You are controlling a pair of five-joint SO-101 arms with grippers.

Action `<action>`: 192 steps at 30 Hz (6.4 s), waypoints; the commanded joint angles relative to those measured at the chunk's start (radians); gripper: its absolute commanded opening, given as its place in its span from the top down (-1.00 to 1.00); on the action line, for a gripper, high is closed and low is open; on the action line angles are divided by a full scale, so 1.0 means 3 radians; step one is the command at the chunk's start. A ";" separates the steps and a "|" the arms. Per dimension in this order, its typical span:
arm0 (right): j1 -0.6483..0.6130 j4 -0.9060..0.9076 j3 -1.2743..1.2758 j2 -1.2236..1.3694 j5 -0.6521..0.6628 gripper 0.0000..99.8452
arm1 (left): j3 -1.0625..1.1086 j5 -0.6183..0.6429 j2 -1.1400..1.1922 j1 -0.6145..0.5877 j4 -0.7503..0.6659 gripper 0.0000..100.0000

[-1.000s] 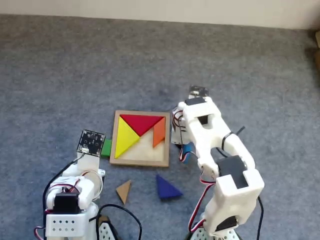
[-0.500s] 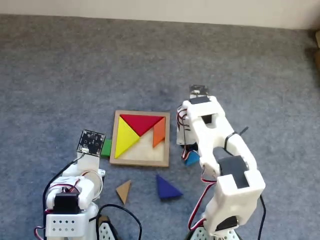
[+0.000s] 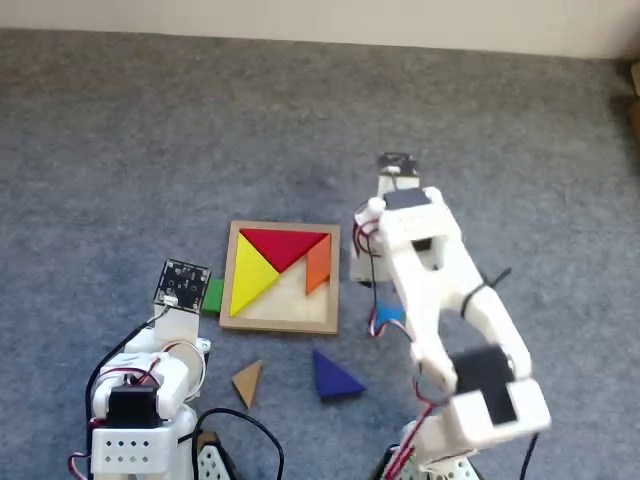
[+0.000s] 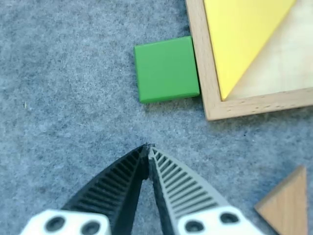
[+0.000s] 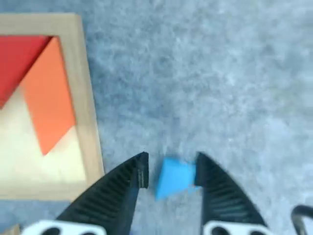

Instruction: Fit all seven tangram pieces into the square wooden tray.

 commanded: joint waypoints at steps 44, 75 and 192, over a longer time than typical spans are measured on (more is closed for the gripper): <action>-0.0084 0.0187 -0.0269 0.0949 -0.0148 0.61 | 0.0069 -0.0005 -0.0120 -0.0043 0.0015 0.99; -0.0166 0.0192 -0.0294 0.1184 -0.0148 0.44 | 0.0069 -0.0005 -0.0120 -0.0043 0.0015 0.99; -0.0504 -0.0315 0.0903 -0.0243 0.2521 0.44 | 0.0069 -0.0005 -0.0120 -0.0043 0.0015 0.99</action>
